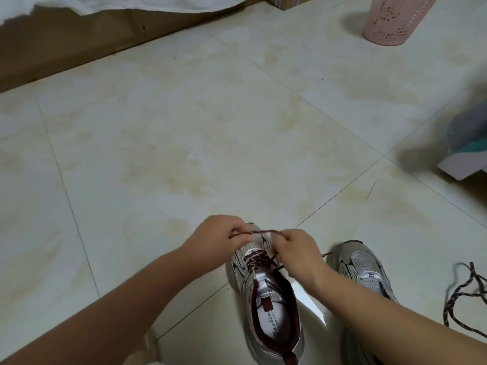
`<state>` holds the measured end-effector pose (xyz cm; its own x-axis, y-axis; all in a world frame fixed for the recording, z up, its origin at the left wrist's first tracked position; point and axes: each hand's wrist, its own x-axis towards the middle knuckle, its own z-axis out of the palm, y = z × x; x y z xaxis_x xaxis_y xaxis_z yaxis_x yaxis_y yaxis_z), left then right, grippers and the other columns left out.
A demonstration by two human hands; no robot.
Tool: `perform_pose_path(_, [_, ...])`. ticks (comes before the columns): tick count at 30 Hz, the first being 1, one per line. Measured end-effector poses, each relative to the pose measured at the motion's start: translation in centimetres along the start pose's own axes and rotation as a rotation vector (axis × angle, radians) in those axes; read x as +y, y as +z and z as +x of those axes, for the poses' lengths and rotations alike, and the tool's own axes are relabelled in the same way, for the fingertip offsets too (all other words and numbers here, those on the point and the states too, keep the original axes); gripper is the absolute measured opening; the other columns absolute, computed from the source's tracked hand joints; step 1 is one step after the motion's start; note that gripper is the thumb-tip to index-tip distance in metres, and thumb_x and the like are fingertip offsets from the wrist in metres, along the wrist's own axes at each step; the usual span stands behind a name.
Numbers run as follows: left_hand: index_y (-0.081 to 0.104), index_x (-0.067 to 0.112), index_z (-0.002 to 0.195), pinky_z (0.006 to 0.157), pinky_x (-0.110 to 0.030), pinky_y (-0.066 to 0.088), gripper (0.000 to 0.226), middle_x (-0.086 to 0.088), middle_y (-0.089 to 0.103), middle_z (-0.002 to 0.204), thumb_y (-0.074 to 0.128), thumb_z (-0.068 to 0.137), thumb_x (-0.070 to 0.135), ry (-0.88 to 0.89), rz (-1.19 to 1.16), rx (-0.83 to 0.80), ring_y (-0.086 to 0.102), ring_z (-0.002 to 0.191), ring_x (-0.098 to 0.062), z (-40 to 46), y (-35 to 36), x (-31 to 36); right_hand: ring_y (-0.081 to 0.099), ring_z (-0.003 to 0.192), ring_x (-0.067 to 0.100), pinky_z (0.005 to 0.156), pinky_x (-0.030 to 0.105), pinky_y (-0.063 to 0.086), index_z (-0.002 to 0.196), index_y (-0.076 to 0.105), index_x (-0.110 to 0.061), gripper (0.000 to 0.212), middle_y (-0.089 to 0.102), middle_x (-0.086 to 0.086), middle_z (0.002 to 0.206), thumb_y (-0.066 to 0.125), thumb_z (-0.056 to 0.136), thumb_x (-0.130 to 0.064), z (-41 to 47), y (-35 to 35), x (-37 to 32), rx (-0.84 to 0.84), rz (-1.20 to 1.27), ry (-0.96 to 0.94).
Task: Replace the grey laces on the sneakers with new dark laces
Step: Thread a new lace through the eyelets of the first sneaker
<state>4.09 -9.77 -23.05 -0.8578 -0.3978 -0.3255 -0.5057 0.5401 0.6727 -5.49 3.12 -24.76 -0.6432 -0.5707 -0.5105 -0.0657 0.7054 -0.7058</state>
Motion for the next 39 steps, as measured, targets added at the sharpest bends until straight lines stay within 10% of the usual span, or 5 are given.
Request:
perform_pose_path(9, [0.066,0.018,0.083,0.073,-0.023,0.041,0.025,0.005,0.055,0.076,0.045,0.094,0.027,-0.188,0.335,-0.397,0.052,0.075,-0.011,-2.3,0.0,-4.7,0.036,0.042,0.019,0.044,0.023,0.032,0.079,0.049,-0.004,0.024,0.047,0.009,0.053,0.039,0.096,-0.018,0.4,-1.2,1.6,-0.018,0.512,0.328])
perform_pose_path(15, [0.043,0.012,0.068,0.046,-0.024,0.038,0.03,-0.001,0.046,0.059,0.041,0.097,0.02,-0.365,-0.244,0.017,0.044,0.049,-0.014,-2.6,1.5,-4.1,0.05,0.067,0.014,0.064,0.03,0.04,0.072,0.049,-0.017,0.027,0.055,-0.003,0.071,0.057,0.086,-0.039,-1.5,-0.1,0.9,0.004,-0.187,0.046])
perform_pose_path(20, [0.046,0.007,0.076,0.047,-0.025,0.052,0.017,-0.007,0.056,0.056,0.05,0.088,-0.005,-0.417,-0.715,-0.021,0.055,0.043,-0.013,-2.9,3.2,-3.1,0.048,0.106,0.018,0.089,0.025,0.041,0.093,0.068,-0.029,0.03,0.043,-0.002,0.095,0.056,0.081,-0.054,-2.6,3.1,2.0,-0.138,-0.473,-0.04])
perform_pose_path(28, [0.061,0.013,0.066,0.056,-0.02,0.049,0.021,-0.005,0.064,0.059,0.063,0.076,-0.005,-0.417,-0.649,-0.006,0.059,0.054,-0.012,-3.2,5.6,-3.7,0.053,0.1,0.016,0.093,0.036,0.046,0.081,0.068,-0.035,0.005,0.039,-0.012,0.087,0.071,0.077,-0.035,-0.8,3.3,4.1,-0.236,-0.242,-0.041])
perform_pose_path(39, [0.058,0.033,0.052,0.052,-0.007,0.037,0.033,0.024,0.052,0.04,0.07,0.073,0.011,-0.299,-0.292,0.135,0.05,0.046,0.009,-2.8,6.8,-3.4,0.064,0.07,0.017,0.081,0.042,0.055,0.081,0.073,-0.028,0.045,0.067,-0.005,0.071,0.06,0.046,-0.053,0.4,4.2,6.0,-0.256,-0.058,-0.03])
